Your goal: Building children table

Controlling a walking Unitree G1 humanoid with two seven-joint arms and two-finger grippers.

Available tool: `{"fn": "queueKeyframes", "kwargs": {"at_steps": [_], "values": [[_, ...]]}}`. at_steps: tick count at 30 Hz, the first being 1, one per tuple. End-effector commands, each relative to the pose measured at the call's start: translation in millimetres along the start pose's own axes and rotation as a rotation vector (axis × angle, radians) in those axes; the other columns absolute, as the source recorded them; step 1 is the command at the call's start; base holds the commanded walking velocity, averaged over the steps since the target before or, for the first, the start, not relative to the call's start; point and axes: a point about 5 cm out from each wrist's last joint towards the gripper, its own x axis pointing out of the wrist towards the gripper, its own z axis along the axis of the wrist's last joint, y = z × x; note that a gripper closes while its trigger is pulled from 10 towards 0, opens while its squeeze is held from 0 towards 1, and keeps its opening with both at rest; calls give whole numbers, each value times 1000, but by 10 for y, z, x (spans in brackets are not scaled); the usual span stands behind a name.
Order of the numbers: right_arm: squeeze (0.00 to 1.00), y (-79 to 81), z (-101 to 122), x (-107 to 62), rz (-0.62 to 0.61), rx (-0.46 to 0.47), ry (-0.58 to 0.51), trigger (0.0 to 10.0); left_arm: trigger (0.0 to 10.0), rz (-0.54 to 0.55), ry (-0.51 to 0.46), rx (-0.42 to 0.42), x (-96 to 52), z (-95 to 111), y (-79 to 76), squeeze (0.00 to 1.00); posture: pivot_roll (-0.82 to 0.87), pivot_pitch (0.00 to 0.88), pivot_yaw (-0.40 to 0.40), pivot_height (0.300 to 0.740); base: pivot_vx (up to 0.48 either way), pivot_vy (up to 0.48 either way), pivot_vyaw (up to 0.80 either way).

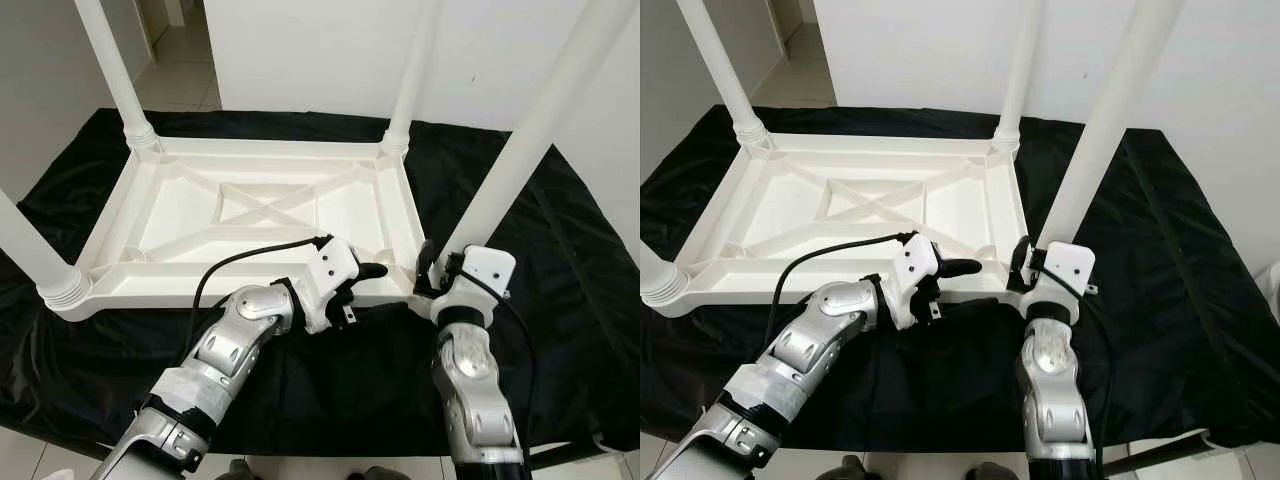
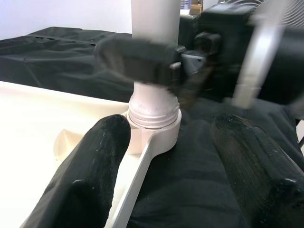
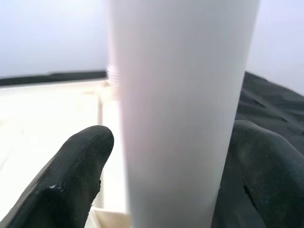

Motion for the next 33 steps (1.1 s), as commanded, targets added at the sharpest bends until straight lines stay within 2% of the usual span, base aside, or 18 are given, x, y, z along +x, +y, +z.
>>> {"fn": "queueKeyframes", "kwargs": {"at_steps": [1, 8, 11, 12, 13, 14, 15, 16, 17, 18, 21, 27, 28, 29, 30, 33], "values": [[0, 19, 27, -53, 4, 18, -15, 10000, 10000, -61, -4, 6, 12, 21, -46, 0, -55, 0, -15, 740, 0, 0, 0], [0, -81, 67, -288, 60, 12, -48, 10000, 10000, -62, -7, 8, 11, 23, -46, 0, -64, 0, -14, 740, 0, 0, 0], [0, -81, 67, -288, 60, 12, -48, 10000, 10000, -62, -7, 8, 11, 23, -46, 0, -64, 0, -14, 740, 0, 0, 0], [0, -106, 71, -349, 75, 23, -52, 10000, 10000, -55, -11, 5, 17, 27, -35, 0, -68, 0, -12, 740, 0, 0, 0], [0, -135, 49, -422, 91, 22, -42, 5137, 10000, -33, -18, 5, 29, 37, -11, 0, -76, 0, -10, 740, 0, 0, 0], [0, -135, 49, -422, 91, 22, -42, 5137, 10000, -33, -18, 5, 29, 37, -11, 0, -76, 0, -10, 740, 0, 0, 0], [0, -154, 24, -471, 100, 11, -32, 2471, 10000, -12, -28, 2, 41, 51, 15, 0, -77, 0, -9, 740, 0, 0, 0], [0, -154, 24, -471, 100, 11, -32, 2471, 10000, -12, -28, 2, 41, 51, 15, 0, -77, 0, -9, 740, 0, 0, 0], [0, -160, -1, -506, 112, 0, -22, 0, 10000, 6, -39, 2, 49, 68, 40, 0, -81, 0, -8, 740, 0, 0, 0], [0, -160, -1, -506, 112, 0, -22, 0, 10000, 6, -39, 2, 49, 68, 40, 0, -81, 0, -8, 740, 0, 0, 0], [0, -90, -119, -556, 193, -15, 19, 0, 10000, 112, -103, -2, 63, 172, 191, 0, -77, 0, -10, 740, 0, 0, 0], [0, -12, -166, -574, 263, -2, 44, 0, 10000, 160, -116, -13, 55, 197, 256, 0, -73, 0, -12, 740, 0, 0, 0], [0, 21, -178, -565, 295, 3, 51, 5020, 10000, 175, -120, -14, 51, 203, 275, 0, -72, 0, -10, 740, 0, 0, 0], [0, 21, -178, -565, 295, 3, 51, 5020, 10000, 175, -120, -14, 51, 203, 275, 0, -72, 0, -10, 740, 0, 0, 0], [0, 47, -194, -526, 335, 1, 57, 10000, 10000, 196, -119, -11, 49, 205, 298, 0, -69, 0, -11, 740, 0, 0, 0], [0, 44, -197, -505, 344, -3, 56, 10000, 10000, 201, -116, -8, 50, 202, 304, 0, -69, 0, -11, 740, 0, 0, 0]]}}
